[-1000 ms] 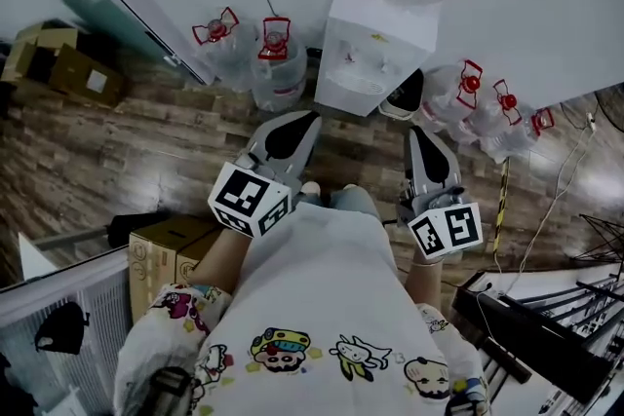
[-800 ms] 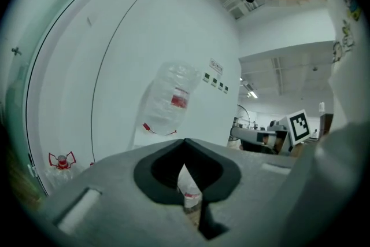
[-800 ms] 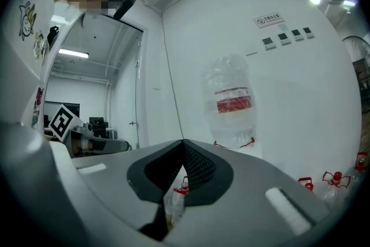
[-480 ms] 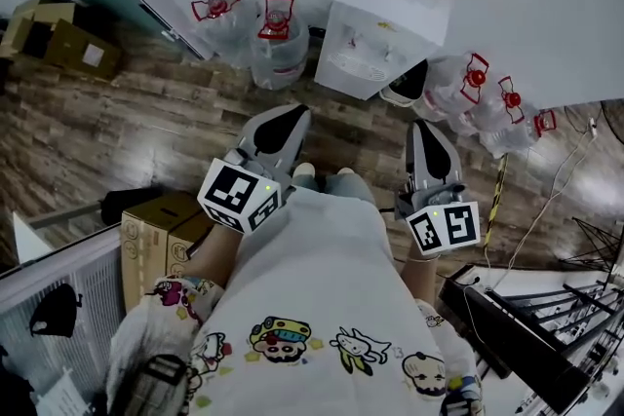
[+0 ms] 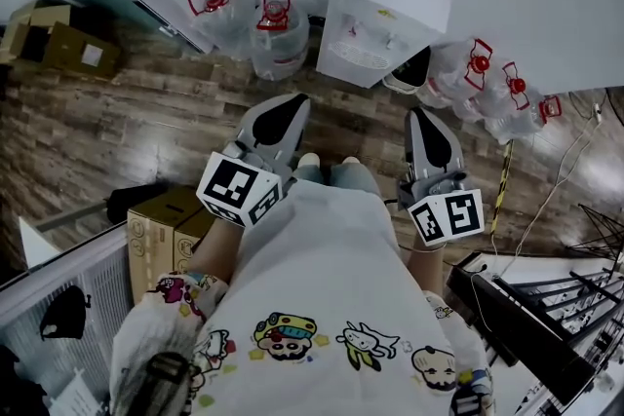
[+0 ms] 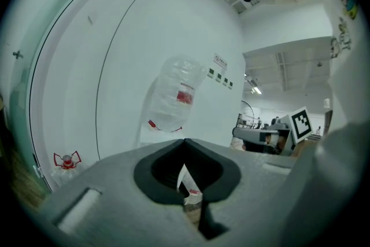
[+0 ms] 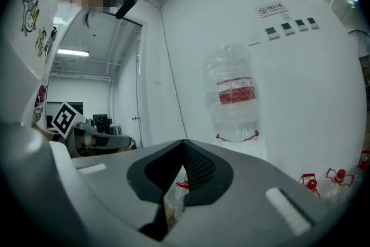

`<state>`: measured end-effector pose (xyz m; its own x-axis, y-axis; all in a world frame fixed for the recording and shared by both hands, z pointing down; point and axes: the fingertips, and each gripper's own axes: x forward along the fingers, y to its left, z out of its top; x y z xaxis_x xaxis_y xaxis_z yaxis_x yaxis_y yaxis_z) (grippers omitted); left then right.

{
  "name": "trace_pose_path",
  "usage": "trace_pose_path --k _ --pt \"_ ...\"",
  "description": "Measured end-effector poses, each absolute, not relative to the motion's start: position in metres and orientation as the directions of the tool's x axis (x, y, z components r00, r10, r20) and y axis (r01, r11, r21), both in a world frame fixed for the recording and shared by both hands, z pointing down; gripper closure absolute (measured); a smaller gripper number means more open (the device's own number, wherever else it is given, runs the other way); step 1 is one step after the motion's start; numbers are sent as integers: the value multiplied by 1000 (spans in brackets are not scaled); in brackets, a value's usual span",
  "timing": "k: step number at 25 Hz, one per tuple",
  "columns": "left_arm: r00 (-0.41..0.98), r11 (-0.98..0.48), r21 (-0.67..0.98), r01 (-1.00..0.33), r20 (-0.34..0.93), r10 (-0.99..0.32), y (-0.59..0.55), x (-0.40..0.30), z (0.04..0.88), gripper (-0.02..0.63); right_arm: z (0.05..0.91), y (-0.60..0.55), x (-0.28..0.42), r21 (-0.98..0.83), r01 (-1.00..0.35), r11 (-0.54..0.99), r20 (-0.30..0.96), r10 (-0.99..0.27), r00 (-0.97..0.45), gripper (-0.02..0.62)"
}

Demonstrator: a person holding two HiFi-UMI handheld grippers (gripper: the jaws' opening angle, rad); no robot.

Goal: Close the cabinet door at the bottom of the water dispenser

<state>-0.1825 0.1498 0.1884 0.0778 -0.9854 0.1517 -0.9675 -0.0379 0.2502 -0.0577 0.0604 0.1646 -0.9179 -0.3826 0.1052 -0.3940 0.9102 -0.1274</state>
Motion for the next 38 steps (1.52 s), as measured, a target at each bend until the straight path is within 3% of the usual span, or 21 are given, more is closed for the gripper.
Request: trace_pose_path --k 38 --pt "105 -72 220 -973 144 -984 158 -184 192 606 175 77 -57 -130 -419 899 125 -404 -906 588"
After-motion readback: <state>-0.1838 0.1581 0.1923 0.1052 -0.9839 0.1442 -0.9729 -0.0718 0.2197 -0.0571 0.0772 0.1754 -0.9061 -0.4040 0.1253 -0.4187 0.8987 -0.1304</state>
